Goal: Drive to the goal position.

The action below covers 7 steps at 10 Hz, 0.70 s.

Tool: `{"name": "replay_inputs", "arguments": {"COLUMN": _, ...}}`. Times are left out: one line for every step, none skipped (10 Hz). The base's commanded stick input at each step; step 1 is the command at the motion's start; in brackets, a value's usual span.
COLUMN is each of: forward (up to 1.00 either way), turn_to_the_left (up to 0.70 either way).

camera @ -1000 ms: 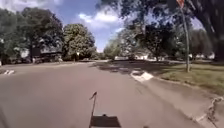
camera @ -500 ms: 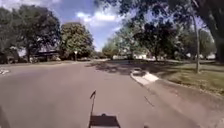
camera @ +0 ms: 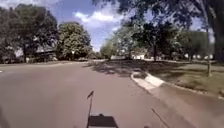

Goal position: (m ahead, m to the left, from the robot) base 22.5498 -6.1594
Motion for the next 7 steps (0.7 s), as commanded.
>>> {"name": "replay_inputs", "arguments": {"forward": 1.0, "turn_to_the_left": -0.09}}
{"name": "replay_inputs", "arguments": {"forward": 1.0, "turn_to_the_left": -0.17}}
{"name": "replay_inputs", "arguments": {"forward": 1.0, "turn_to_the_left": -0.08}}
{"name": "replay_inputs", "arguments": {"forward": 1.0, "turn_to_the_left": 0.0}}
{"name": "replay_inputs", "arguments": {"forward": 1.0, "turn_to_the_left": 0.0}}
{"name": "replay_inputs", "arguments": {"forward": 1.0, "turn_to_the_left": 0.0}}
{"name": "replay_inputs", "arguments": {"forward": 1.0, "turn_to_the_left": 0.0}}
